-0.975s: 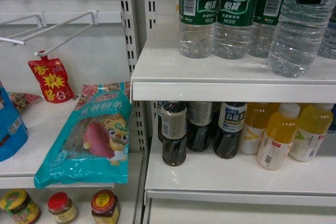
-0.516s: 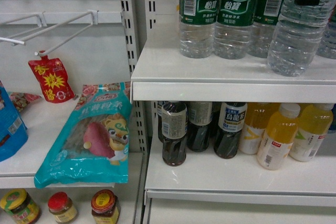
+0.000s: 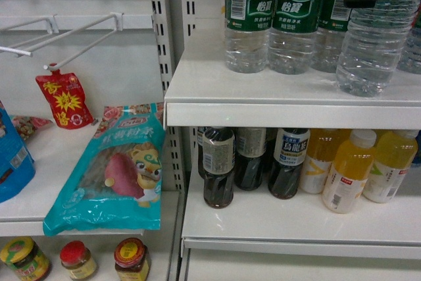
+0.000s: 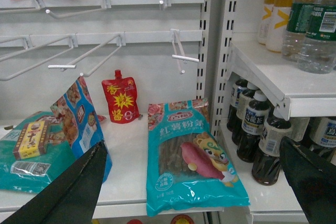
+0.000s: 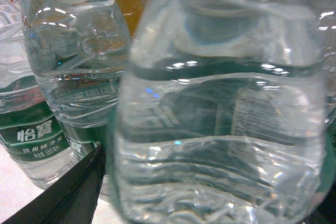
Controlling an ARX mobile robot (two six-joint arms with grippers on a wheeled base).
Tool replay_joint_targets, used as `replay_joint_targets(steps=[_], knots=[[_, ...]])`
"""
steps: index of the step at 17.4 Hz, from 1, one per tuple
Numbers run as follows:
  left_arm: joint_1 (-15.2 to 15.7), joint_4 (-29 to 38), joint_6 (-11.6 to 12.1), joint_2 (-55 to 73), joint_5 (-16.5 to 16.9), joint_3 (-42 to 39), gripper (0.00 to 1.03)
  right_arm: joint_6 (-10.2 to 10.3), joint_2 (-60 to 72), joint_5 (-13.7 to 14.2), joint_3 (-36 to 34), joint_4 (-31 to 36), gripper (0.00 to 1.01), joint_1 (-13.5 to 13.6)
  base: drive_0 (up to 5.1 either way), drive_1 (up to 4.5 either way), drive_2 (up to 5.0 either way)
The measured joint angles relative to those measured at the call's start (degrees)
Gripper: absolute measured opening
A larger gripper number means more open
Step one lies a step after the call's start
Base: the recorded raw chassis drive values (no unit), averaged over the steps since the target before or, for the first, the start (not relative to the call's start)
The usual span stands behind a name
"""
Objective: Move water from second to third shelf
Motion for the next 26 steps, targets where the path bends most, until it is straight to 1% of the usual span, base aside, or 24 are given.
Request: replay_joint_targets(steps=[4,10,14,16,18,21,23,24,25,26], knots=[[0.0,0.0,0.02,0.0,0.0,0.0,0.98,0.0,-0.09,-0.07,0.0,-0.98,0.98,0.0,0.0,0.0,0.0],[0.0,0.0,0.0,0.0,0.0,0.0,0.98,-0.5,-4.68,-1.95,-0.17,-3.43,0.98,-0.37,0.0,0.0,0.0],[0.0,0.0,0.0,0.0,0.0,0.0,0.98,-1.31,-9.38,-2.16,-3.23,-4.87,0.98,-0.46,0.0,0.0,0.0],[0.0,0.0,0.02,0.0,0.0,0.0,0.98,-1.29,-12.7,-2.21,-6.1,-5.25,0.98,-0.44,0.0,0.0,0.0],[0.0,0.0,0.0,0.0,0.0,0.0,0.98,-1.51,-17.22,-2.16,-10.1,-1.62,0.98,-0.37,0.0,0.0,0.0],[0.0,0.0,0.0,0.0,0.0,0.0,0.98,-1.53,-27.63,-2.19,-16.61,-1.46,0.98,-0.35,0.0,0.0,0.0],[0.0,0.0,0.0,0.0,0.0,0.0,0.98,-1.36,-36.74,-3.52,-21.42,-5.6,0.98,-0.46,0.0,0.0,0.0],[0.0,0.0,0.0,0.0,0.0,0.0,0.98,-1.27,-41.83,-3.67,-23.08,-7.93,0.98,-0.5,0.0,0.0,0.0],[0.0,0.0,0.0,0.0,0.0,0.0,0.98,-1.46,-47.5,1.66,-24.39,-13.44,0.87,-0.39,0.0,0.0,0.0],[0.0,-0.02,0.0,0.0,-0.02,0.0,0.98,-1.51,-54.07,3.76,-28.41,-17.11,0.75,-1.81,0.0,0.0,0.0]])
